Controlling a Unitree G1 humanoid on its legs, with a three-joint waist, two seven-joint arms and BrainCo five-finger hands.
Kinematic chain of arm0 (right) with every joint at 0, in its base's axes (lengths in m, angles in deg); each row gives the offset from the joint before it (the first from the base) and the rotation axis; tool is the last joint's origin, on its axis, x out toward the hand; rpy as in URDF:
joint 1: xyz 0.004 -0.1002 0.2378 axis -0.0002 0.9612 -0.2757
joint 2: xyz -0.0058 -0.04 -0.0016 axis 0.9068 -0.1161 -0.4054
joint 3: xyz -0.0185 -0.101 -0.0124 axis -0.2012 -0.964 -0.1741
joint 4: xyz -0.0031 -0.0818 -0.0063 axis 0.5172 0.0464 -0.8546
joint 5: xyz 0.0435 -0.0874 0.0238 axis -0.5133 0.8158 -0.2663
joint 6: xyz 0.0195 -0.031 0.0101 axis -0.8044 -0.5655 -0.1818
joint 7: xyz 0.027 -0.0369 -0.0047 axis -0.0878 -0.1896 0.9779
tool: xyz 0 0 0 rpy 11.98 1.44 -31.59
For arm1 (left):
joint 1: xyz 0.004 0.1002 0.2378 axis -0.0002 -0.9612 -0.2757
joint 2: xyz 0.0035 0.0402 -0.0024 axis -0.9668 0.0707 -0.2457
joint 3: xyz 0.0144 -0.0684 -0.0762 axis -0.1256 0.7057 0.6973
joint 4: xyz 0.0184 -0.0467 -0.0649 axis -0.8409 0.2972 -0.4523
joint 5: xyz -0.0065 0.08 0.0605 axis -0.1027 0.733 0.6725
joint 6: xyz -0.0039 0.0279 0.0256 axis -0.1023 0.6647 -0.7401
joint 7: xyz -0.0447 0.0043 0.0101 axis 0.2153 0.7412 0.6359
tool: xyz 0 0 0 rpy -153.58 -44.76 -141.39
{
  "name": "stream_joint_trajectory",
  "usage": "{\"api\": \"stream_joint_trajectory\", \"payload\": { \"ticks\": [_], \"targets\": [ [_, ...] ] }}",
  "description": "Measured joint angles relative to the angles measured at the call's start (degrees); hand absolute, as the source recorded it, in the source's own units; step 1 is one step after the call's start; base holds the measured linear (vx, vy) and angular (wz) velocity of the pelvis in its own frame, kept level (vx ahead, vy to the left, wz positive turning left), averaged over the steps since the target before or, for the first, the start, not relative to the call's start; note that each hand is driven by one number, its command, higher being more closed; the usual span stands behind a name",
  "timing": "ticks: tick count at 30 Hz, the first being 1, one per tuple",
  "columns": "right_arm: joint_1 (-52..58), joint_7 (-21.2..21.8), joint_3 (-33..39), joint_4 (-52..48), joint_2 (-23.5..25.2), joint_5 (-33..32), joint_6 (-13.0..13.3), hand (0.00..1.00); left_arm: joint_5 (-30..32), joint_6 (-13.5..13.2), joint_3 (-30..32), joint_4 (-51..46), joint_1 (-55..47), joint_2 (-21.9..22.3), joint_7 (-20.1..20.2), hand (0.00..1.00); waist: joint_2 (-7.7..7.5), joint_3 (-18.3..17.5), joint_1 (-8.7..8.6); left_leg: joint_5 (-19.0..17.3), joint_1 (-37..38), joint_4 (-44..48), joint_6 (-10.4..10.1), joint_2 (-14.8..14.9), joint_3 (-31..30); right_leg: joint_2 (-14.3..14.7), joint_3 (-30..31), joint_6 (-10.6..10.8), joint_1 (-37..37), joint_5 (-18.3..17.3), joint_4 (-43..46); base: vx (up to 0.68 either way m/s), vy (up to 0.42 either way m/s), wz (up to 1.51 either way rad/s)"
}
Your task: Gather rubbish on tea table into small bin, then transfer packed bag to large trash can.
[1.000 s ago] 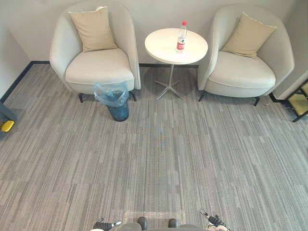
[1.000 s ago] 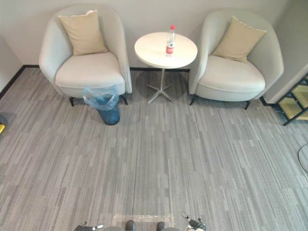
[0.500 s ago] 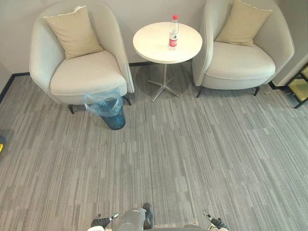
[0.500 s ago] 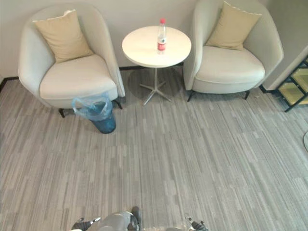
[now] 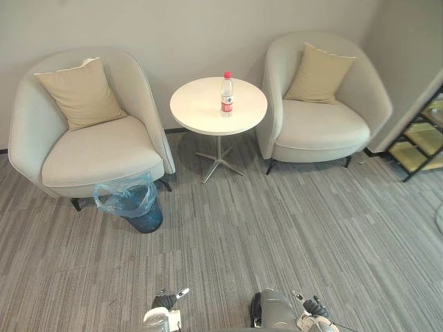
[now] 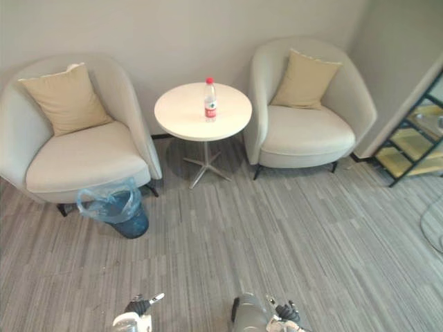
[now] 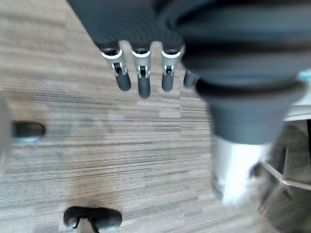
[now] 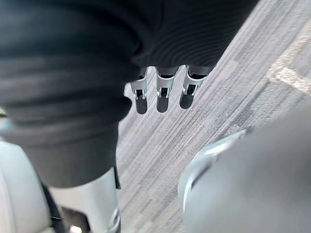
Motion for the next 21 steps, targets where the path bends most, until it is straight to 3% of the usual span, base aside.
{"api": "stream_joint_trajectory", "payload": {
  "ticks": [2, 3, 4, 5, 7, 8, 11, 12, 13, 14, 15, 17, 19, 21],
  "targets": [
    [-0.2, -0.1, 0.1, 0.4, 0.1, -0.1, 0.0, 0.0, 0.0, 0.1, 0.5, -0.1, 0.3, 0.9, 0.0, 0.0, 0.8, -0.1, -0.44, 0.3, -4.1, 9.9, -0.6, 1.9, -2.1, 1.1, -1.6, -0.8, 2.8, -2.0, -1.9, 0.35, -0.296, 0.29],
    [-0.1, -0.1, 0.1, 0.6, 0.2, -0.2, -0.2, 0.0, 0.0, 0.1, 1.1, -0.5, 0.9, 1.0, 0.0, 0.0, 0.52, 0.2, -0.62, 2.5, -9.7, 23.2, -3.9, 3.5, -4.2, 1.6, -2.8, -0.6, 6.4, -2.7, -4.4, 0.34, -0.273, 0.47],
    [0.0, -0.3, -0.2, 0.9, 0.1, -0.4, -0.2, 0.0, -0.1, 0.0, 1.2, -1.4, 1.0, 1.4, 0.2, 0.0, 0.08, 0.5, -0.15, 3.7, -14.3, 33.4, -5.8, 5.3, -4.3, 2.2, -3.4, -0.9, 9.2, -2.9, -6.5, 0.39, -0.297, 0.34],
    [-0.1, -0.4, -1.0, 1.0, -0.1, -0.4, -0.2, 0.0, -0.1, 0.0, 1.7, -2.4, 1.1, 1.4, 0.1, 0.0, 0.1, 0.8, 0.5, 3.3, -18.7, 42.1, -6.2, 6.9, -3.7, 3.3, -3.7, -1.5, 12.4, -3.4, -8.6, 0.31, -0.21, 0.08],
    [-0.5, -0.6, -2.9, 1.2, -1.0, -0.5, -0.5, 0.0, -0.7, -0.3, 1.7, -4.2, 1.1, 1.2, 0.0, 0.0, -0.46, 1.2, 1.3, 1.9, -25.8, 47.5, -5.5, 7.8, -1.6, 3.9, -4.4, -2.3, 17.8, -4.3, -12.1, 0.27, -0.128, -0.03],
    [-0.6, -0.7, -2.7, 1.4, -0.9, -0.5, -0.7, 0.0, -1.2, -0.5, 1.4, -4.7, 1.1, 1.2, 0.0, 0.0, -0.7, 1.3, 1.53, 1.2, -27.7, 45.8, -4.4, 8.0, 0.4, 3.9, -4.8, -1.7, 19.7, -3.7, -13.7, 0.34, -0.092, -0.05],
    [-0.3, 0.6, -1.6, 1.4, -0.3, -1.0, -1.2, 0.0, -1.2, -1.6, 0.1, -4.9, 1.2, 1.3, 0.5, 0.0, -0.81, 1.4, 2.58, 1.8, -29.5, 23.8, -2.6, 4.6, 4.9, 3.2, -4.9, -0.6, 25.2, -4.0, -18.6, 0.32, -0.004, -0.03],
    [-0.4, 0.2, -2.1, 1.4, 0.1, -0.8, -1.0, 0.0, -1.2, -1.7, -0.4, -4.9, 1.2, 1.3, 0.5, 0.0, -0.73, 1.3, 2.71, 4.4, -29.5, 14.8, -2.9, 2.8, 4.8, 3.2, -4.8, 0.1, 26.7, -4.2, -20.2, 0.35, 0.071, -0.06],
    [-0.7, 0.0, -2.2, 1.9, 0.1, -0.5, -0.7, 0.0, -1.2, -1.7, -1.4, -4.7, 1.2, 1.2, 0.4, 0.0, -0.61, 1.2, 2.96, 9.5, -29.4, 8.7, -2.2, 1.7, 3.9, 3.6, -4.2, 0.8, 27.9, -4.4, -21.8, 0.37, 0.122, -0.23],
    [-1.3, -0.1, -2.2, 2.8, 0.1, -0.4, -0.6, 0.0, -1.2, -1.8, -2.3, -4.5, 1.3, 1.0, 0.4, 0.0, -0.73, 1.1, 3.6, 13.0, -28.8, 7.9, -1.4, 1.1, 3.1, 3.7, -3.1, 1.3, 28.4, -4.6, -22.4, 0.41, 0.149, -0.32],
    [-2.0, -0.4, -2.1, 4.2, 1.2, -0.4, -0.7, 0.0, -1.1, -1.7, -2.5, -3.7, 1.7, 0.4, 0.4, 0.0, -1.76, 0.6, 3.72, 13.0, -27.9, 7.3, 0.8, -0.4, 3.7, 2.7, -1.5, 2.1, 29.5, -5.0, -23.4, 0.44, 0.149, -0.3],
    [-2.0, -0.3, -2.0, 4.2, 2.0, -0.1, -0.6, 0.0, -1.1, -1.5, -2.5, -3.4, 1.9, -0.3, 0.5, 0.0, -3.67, -0.2, 3.54, 11.0, -27.2, 7.2, 2.0, -1.9, 5.7, 0.7, 0.0, 2.5, 29.6, -5.1, -22.7, 0.44, 0.131, -0.22],
    [-1.8, 0.3, -1.9, 3.9, 1.9, 1.3, -0.9, 0.0, -1.1, -1.5, -2.8, -2.7, 1.9, -0.3, 0.6, 0.0, -3.66, -0.1, 3.69, 9.5, -23.9, 5.4, 2.6, -3.0, 6.4, -0.5, 2.6, 3.2, 27.9, -5.5, -15.1, 0.38, 0.152, -0.24],
    [-0.8, 0.9, -2.0, 2.2, 1.7, 1.9, -0.7, 0.0, -1.1, -1.1, -3.1, -2.4, 1.9, -0.7, 1.2, 0.0, -3.84, -0.1, 3.39, 7.5, -18.7, 2.9, 2.6, -4.4, 6.4, -2.2, 5.3, 6.2, 19.0, -4.3, 7.6, 0.36, 0.152, -0.03]
  ]
}}
